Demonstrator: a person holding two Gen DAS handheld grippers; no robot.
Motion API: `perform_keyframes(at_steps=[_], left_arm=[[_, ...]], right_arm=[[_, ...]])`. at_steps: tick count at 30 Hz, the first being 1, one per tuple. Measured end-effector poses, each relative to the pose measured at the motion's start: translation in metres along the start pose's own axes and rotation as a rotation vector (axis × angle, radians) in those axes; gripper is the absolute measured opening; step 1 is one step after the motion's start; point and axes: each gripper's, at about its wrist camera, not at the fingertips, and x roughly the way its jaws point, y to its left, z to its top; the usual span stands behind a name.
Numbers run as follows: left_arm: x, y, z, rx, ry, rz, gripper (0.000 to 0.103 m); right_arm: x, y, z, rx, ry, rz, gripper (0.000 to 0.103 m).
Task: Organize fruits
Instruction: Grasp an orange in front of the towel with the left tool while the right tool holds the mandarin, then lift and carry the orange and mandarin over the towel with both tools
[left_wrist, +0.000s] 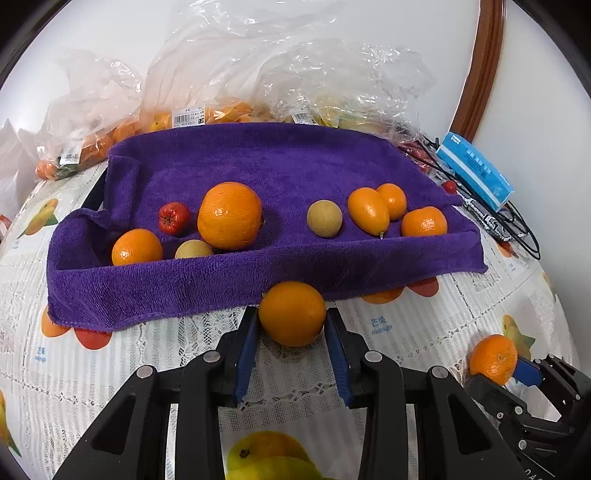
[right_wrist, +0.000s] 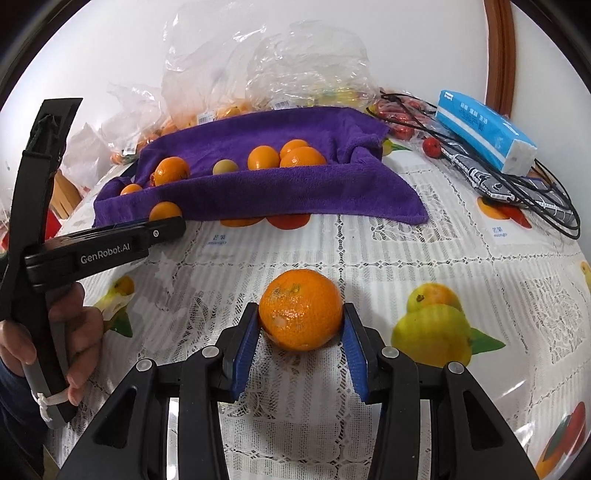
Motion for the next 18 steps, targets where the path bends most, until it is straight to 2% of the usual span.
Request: perform_keyframes(at_steps=[7,18], left_arm=[[0.0005,0.0007,0.0005,-0.01,-0.001,-0.012,0.034],[0.0013,-0.0012,0.0005,0.007,0.004,0.008,0.034]], right_arm=[[0.0011,0.0032,0.0004,-0.027,0.007,-0.039,0.044],[0.0012,0.0054,0.0001,-0.057,0.013,-0.054,0.045]])
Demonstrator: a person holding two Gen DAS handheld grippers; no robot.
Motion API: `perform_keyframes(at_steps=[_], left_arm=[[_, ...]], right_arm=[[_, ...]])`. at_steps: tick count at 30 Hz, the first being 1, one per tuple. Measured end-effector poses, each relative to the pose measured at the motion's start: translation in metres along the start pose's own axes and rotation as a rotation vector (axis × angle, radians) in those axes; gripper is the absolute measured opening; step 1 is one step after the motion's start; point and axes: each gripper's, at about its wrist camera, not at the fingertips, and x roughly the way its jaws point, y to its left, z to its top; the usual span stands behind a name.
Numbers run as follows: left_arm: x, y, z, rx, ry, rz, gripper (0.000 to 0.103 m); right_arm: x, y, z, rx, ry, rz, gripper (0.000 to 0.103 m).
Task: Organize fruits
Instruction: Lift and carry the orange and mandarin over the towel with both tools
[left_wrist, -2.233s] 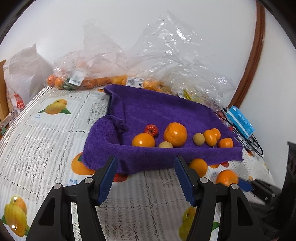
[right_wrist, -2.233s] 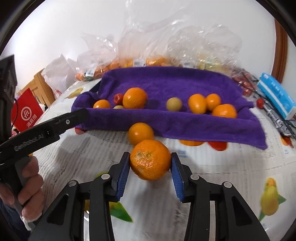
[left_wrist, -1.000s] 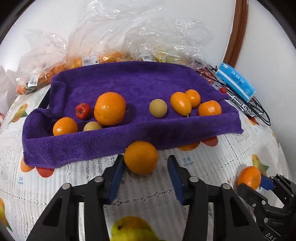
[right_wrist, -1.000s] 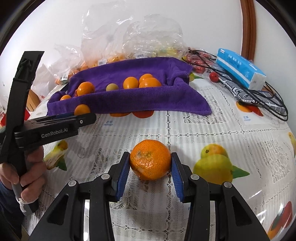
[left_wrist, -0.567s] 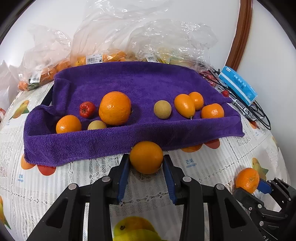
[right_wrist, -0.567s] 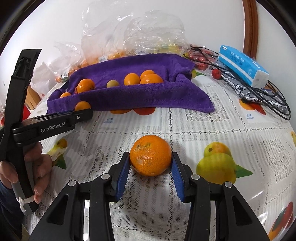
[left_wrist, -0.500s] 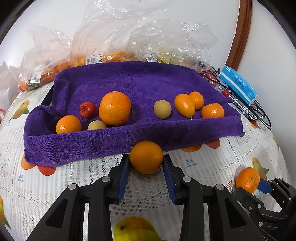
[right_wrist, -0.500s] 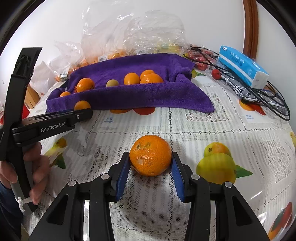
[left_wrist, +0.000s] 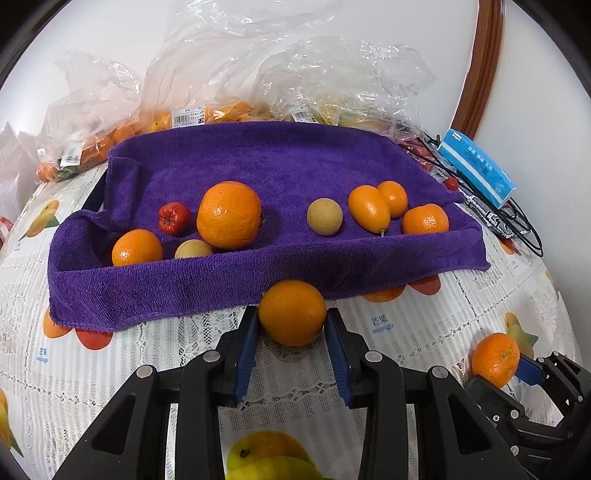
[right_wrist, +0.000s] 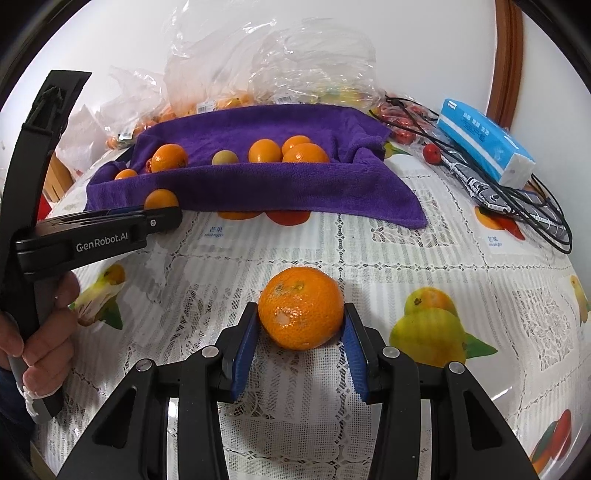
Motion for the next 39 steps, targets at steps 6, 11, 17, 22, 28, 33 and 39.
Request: perform_keyframes(at_steps=[6,11,17,22,28,33,39], left_arm=[[-0.001,0.001,0.0,-0.007,-0.004,-0.012,0.034],[-0.007,0.011,-0.004,-0.048,-0.014,-0.143,0.034],[-0.015,0.019,-0.007,-0.097,-0.054,-0.232,0.034],[-0.016,0.027,-0.008,-0.141,-0.056,-0.287,0.034],[-0.019,0.025,-0.009,-0.142,-0.061,-0.299,0.034],[-0.027,0.018,-0.011,-0.102,-0.087,-0.284,0.034],[-0.036,0.015,-0.013,-0.078,-0.126,-0.251,0.034]], right_arm=[[0.0,0.001,0.0,-0.007,0.001,-0.002,0.046],[0.0,0.0,0.0,-0.002,-0.002,0.006,0.044],[-0.002,-0.003,-0.001,0.018,-0.008,0.023,0.044],[-0.002,-0.004,0.0,0.02,-0.013,0.032,0.043],[-0.007,-0.008,-0.001,0.039,-0.038,0.058,0.043],[-0.01,-0.011,-0.001,0.053,-0.056,0.077,0.043],[-0.012,-0.011,-0.001,0.059,-0.068,0.087,0.043]])
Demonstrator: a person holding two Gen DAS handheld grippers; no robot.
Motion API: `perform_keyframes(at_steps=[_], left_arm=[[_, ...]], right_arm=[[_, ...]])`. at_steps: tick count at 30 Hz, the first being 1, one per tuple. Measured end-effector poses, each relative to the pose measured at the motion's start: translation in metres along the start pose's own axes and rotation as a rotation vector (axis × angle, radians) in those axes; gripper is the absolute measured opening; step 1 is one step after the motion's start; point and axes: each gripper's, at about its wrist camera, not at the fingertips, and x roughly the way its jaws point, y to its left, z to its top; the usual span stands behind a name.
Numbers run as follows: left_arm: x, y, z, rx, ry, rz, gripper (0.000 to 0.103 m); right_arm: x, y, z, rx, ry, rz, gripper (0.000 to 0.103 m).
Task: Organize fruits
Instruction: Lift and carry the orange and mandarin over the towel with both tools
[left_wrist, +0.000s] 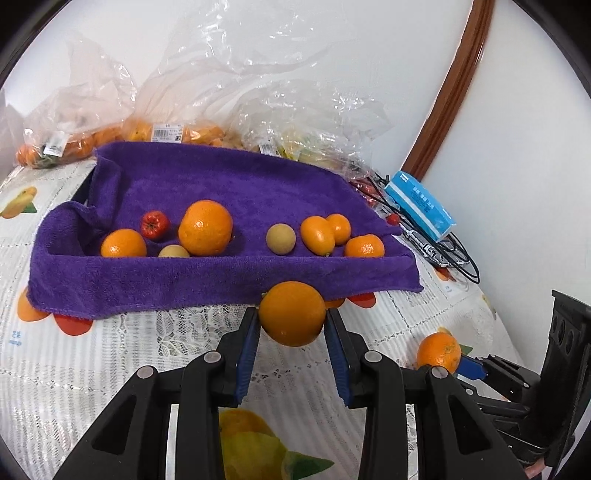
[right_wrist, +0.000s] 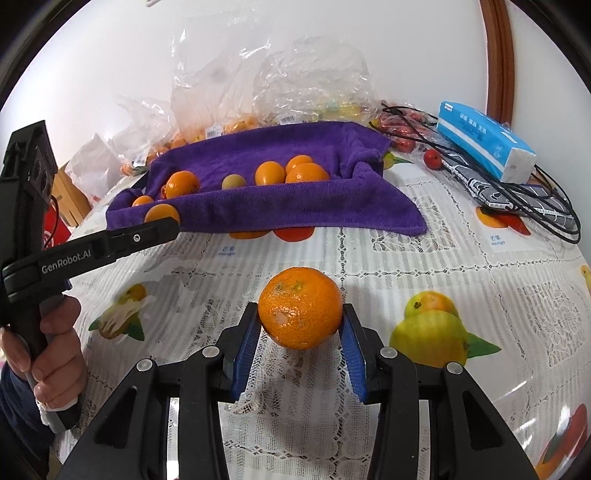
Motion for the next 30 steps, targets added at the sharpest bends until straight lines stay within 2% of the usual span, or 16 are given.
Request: perform_keyframes(at_steps=[9,17,21,26,30], left_arm=[[-0.018,0.015,0.001,-0.054,-0.088,0.069,0.034],[-0.029,0.024,0.001,-0.092,-0.129,0.115,0.034],[-0.034,0.028,0.0,-0.11,-0.142,0.12,0.034],[-0.038,0.029,0.0,-0.118,-0.161,0.133,0.034],[-0.045,0.03,0.004,-0.108,-0.184,0.15,0.034]], right_arm=[[-0.002,-0.001,0.0,0.007,-0.011,-0.007,0.043],[-0.013,-0.014,-0.002,0.084,-0.056,-0.017,0.043],[-0.021,-0.016,0.0,0.128,-0.064,0.044,0.043],[-0.044,-0.005,0.016,0.089,-0.134,0.042,0.043],[-0.062,0.0,0.032,0.091,-0.191,0.081,0.043]])
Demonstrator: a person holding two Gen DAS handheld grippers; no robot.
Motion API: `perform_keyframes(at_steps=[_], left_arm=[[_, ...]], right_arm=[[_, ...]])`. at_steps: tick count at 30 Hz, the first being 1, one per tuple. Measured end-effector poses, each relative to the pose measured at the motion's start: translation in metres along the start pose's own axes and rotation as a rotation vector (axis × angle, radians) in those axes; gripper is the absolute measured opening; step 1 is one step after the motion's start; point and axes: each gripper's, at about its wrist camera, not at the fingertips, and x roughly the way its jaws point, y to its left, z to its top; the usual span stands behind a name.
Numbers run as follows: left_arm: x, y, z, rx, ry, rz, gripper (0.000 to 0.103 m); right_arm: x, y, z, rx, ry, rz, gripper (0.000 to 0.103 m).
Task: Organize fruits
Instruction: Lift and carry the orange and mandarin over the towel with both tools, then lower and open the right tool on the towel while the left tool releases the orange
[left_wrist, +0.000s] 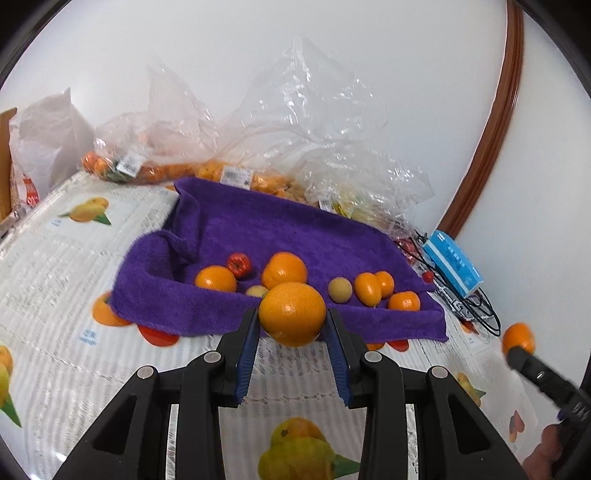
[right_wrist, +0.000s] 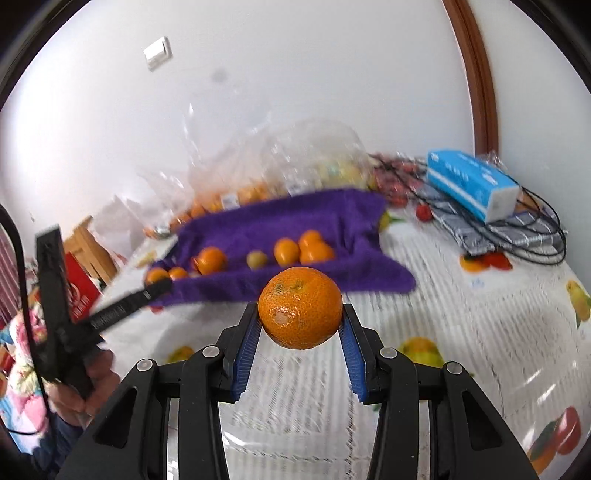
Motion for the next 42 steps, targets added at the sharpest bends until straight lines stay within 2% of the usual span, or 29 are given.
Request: perform_keyframes(at_steps=[2,5,9,13,17,29,42], left_arm=[[-0.005,0.0,0.004,0.027,-0.021,0.03,0.034],[-0.016,0.003,0.011,0.045,-0.04,0.003,0.034],[-0.03,0.006,0.026,0.067,-0.075,0.022,0.034],[-0.034,0.005,0.042,0.108,-0.071,0.103,0.034],[-0.037,0.005,0.05,0.136,-0.083,0.129,0.034],[-0.02,0.002,0.067,0.13,-0.051,0.154,0.034],[0.013,0.011,0.091,0.124,-0.039,0.189,0.034]], right_arm=[[-0.004,0.003,0.007,-0.002,-0.018,0.009,0.043],[-0.006,0.007,0.016,-0.019,-0.037,0.003,0.043],[-0.002,0.013,0.027,-0.027,-0.057,0.024,0.043],[0.007,0.021,0.038,-0.034,-0.069,0.032,0.043],[0.014,0.028,0.048,-0.041,-0.08,0.05,0.043],[0.026,0.044,0.081,-0.084,-0.133,0.051,0.043],[0.057,0.028,0.107,-0.054,-0.161,0.069,0.043]])
